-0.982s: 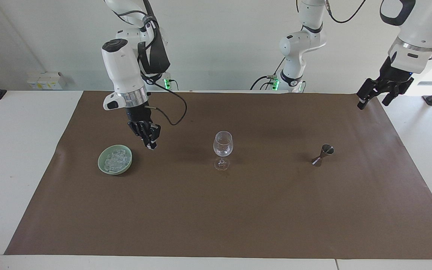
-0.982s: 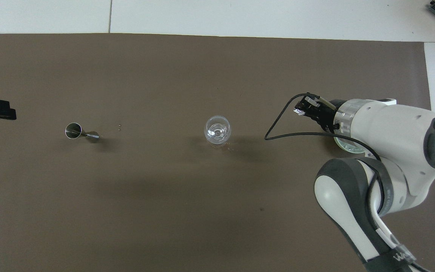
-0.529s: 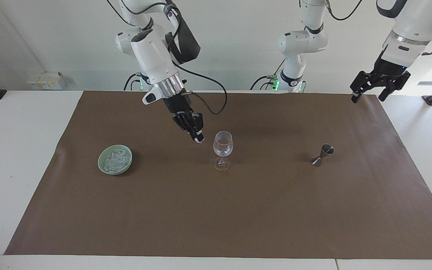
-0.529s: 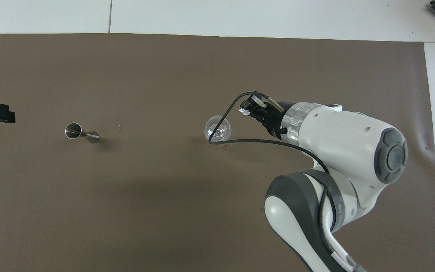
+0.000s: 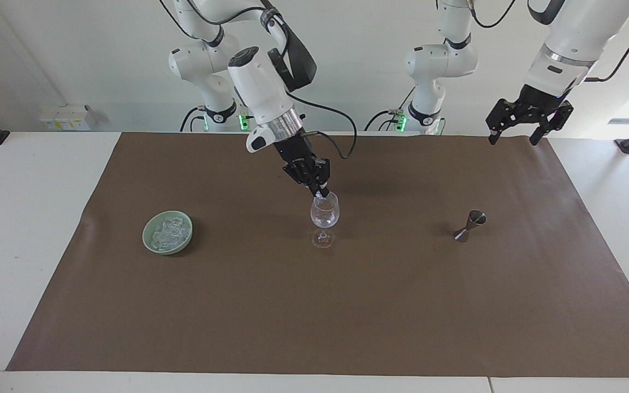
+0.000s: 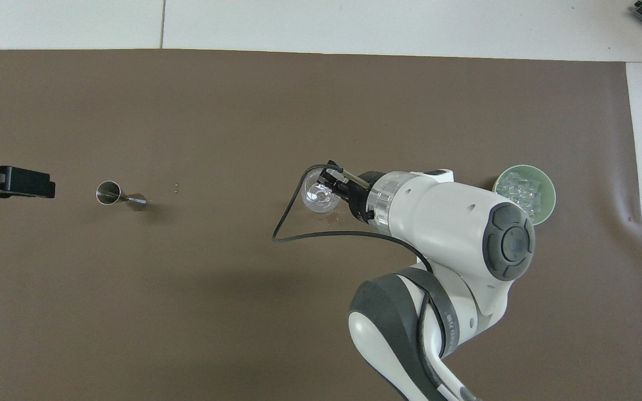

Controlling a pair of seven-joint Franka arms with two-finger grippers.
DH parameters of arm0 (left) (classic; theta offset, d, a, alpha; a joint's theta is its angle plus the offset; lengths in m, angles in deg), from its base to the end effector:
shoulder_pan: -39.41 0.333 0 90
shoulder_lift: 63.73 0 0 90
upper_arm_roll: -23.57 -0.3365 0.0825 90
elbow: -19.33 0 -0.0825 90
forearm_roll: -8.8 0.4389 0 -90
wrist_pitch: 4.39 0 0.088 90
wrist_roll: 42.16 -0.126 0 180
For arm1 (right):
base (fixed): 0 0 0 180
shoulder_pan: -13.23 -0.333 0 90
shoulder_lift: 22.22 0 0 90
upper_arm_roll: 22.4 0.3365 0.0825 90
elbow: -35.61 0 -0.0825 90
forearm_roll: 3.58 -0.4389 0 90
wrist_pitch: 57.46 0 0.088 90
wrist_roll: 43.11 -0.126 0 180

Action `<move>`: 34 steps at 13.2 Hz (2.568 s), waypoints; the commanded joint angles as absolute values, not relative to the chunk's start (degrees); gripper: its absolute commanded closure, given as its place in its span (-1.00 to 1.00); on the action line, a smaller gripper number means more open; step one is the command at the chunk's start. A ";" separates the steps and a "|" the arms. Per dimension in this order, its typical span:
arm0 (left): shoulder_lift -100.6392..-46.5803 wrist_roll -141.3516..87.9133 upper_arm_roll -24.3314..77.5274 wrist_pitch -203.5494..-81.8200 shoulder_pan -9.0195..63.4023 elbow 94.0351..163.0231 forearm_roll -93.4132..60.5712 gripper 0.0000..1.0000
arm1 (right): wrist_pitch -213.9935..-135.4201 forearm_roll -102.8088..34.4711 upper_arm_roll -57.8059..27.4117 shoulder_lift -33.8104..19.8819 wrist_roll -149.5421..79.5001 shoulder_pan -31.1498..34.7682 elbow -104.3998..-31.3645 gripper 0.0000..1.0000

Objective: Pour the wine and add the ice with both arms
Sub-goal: 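Tilt the green cup over the wine glass with the right gripper, then set the green cup back down, open and retract the right gripper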

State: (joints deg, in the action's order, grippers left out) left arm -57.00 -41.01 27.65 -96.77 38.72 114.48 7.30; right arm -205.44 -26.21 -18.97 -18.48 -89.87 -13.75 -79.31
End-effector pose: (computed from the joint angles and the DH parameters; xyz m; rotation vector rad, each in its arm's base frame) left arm 0.5731 -0.0534 0.6516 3.1169 -0.0979 0.1058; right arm 0.5771 0.3346 0.4581 -2.4809 0.7248 -0.2797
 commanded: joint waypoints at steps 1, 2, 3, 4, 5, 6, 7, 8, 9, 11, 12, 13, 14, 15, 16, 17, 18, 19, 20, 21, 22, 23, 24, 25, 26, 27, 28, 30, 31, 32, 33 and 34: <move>-55.29 -41.63 26.91 -96.41 38.62 116.27 7.49 -1.00 | -206.26 -26.78 -19.06 -17.65 -88.19 -14.01 -78.91 0.94; -55.29 -41.55 26.91 -96.58 38.79 116.19 7.49 -1.00 | -206.26 -26.78 -19.06 -17.65 -88.20 -14.01 -79.18 0.78; -55.29 -41.72 26.91 -96.50 38.79 116.27 7.49 -1.00 | -206.35 -26.78 -19.14 -17.56 -88.20 -13.93 -79.18 0.58; -55.29 -41.55 26.91 -96.32 38.53 116.27 7.40 -1.00 | -206.35 -26.78 -19.06 -17.47 -88.02 -13.84 -79.00 0.23; -55.29 -41.63 26.91 -95.80 38.09 116.27 7.48 -1.00 | -206.35 -26.78 -19.14 -17.38 -88.02 -13.84 -78.92 -0.21; -55.29 -41.63 26.91 -95.88 38.18 116.27 7.49 -1.00 | -206.35 -26.78 -19.15 -17.38 -88.11 -13.84 -78.92 -0.48; -55.20 -41.55 26.91 -95.80 38.44 116.27 7.40 -1.00 | -206.35 -26.78 -19.15 -17.38 -88.11 -13.66 -78.83 -0.50; -55.20 -41.55 26.82 -95.80 38.88 116.27 7.48 -1.00 | -206.35 -26.78 -19.15 -17.21 -88.28 -13.57 -78.65 -0.52; -55.20 -41.63 26.56 -95.80 38.97 116.27 7.49 -1.00 | -206.35 -26.78 -19.15 -17.12 -88.37 -13.57 -78.30 -0.62; -55.20 -41.55 26.47 -95.80 39.06 116.27 7.49 -1.00 | -206.17 -26.78 -19.41 -18.17 -88.28 -13.14 -78.30 -0.69; -55.20 -41.63 26.47 -95.80 38.97 116.27 7.40 -1.00 | -205.74 -26.78 -19.58 -19.65 -88.37 -12.70 -78.91 -0.79; -55.20 -41.63 26.56 -95.80 38.97 116.27 7.48 -1.00 | -205.21 -26.70 -19.59 -21.06 -88.28 -11.82 -79.44 -0.89; -55.20 -41.63 26.56 -95.80 38.97 116.27 7.49 -1.00 | -204.33 -26.69 -19.59 -22.90 -88.28 -11.03 -80.66 -1.00; -55.29 -41.63 26.47 -95.80 38.97 116.27 7.49 -1.00 | -202.85 -26.61 -19.67 -24.49 -88.37 -10.24 -81.37 -1.00; -55.20 -41.63 26.47 -95.80 39.06 116.27 7.40 -1.00 | -200.13 -26.61 -19.67 -26.50 -88.37 -9.01 -82.16 -1.00; -55.20 -41.63 26.47 -95.80 39.06 116.27 7.40 -1.00 | -196.45 -26.08 -19.67 -28.18 -88.28 -7.09 -82.17 -1.00; -55.20 -41.63 26.47 -95.80 38.97 116.27 7.40 -1.00 | -192.59 -23.38 -19.76 -29.50 -88.20 -5.33 -81.99 -1.00; -55.20 -41.55 26.56 -95.80 38.97 116.27 7.48 -1.00 | -187.94 -17.87 -19.67 -30.73 -87.67 -3.40 -81.82 -1.00; -55.20 -41.63 26.47 -95.80 38.97 116.27 7.40 -1.00 | -183.80 -12.16 -19.67 -31.70 -85.41 -1.90 -81.55 -1.00; -55.20 -41.63 26.47 -95.80 38.97 116.27 7.40 -1.00 | -180.37 -7.75 -19.76 -32.49 -82.86 -0.75 -81.29 -1.00; -55.20 -41.63 26.47 -95.80 38.97 116.27 7.40 -1.00 | -177.81 -5.88 -19.85 -33.28 -80.48 1.09 -81.03 -1.00; -55.20 -41.55 26.47 -95.80 38.97 116.27 7.40 -1.00 | -175.87 -5.69 -19.85 -34.07 -77.68 3.19 -80.59 -1.00; -55.20 -41.63 26.56 -95.80 38.97 116.27 7.40 -1.00 | -172.89 -5.69 -19.94 -34.43 -73.91 5.91 -79.19 -1.00; -55.20 -41.55 26.47 -95.80 38.97 116.27 7.48 -1.00 | -169.64 -5.69 -19.94 -34.43 -69.95 8.64 -77.44 -1.00; -55.20 -41.63 26.47 -95.80 38.97 116.27 7.49 -1.00 | -167.09 -5.69 -19.94 -34.35 -66.26 11.10 -75.77 -1.00; -55.20 -41.63 26.47 -95.80 38.97 116.27 7.40 -1.00 | -165.41 -5.60 -19.94 -34.17 -63.09 13.39 -74.27 -1.00; -55.20 -41.63 26.47 -95.80 38.97 116.27 7.48 -1.00 | -164.00 -5.60 -19.94 -33.91 -60.45 15.06 -72.69 -1.00; -55.20 -41.63 26.47 -95.80 38.97 116.27 7.48 -1.00 | -159.61 -4.99 -19.94 -32.07 -56.92 17.97 -67.95 -1.00; -55.20 -41.63 26.56 -95.80 38.97 116.27 7.49 -1.00 | -158.02 -4.12 -19.85 -31.37 -56.47 18.85 -66.10 -1.00; -55.20 -41.63 26.47 -95.80 38.97 116.27 7.49 -1.00 | -156.53 -2.45 -19.85 -30.31 -55.51 19.03 -63.82 -1.00; -55.29 -41.63 26.47 -95.80 38.97 116.27 7.40 -1.00 | -156.25 -2.00 -19.85 -29.96 -54.89 19.03 -63.10 -1.00; -55.20 -41.63 26.47 -95.80 38.97 116.27 7.40 -1.00 | -155.99 -2.00 -19.76 -29.95 -54.88 18.95 -63.09 -1.00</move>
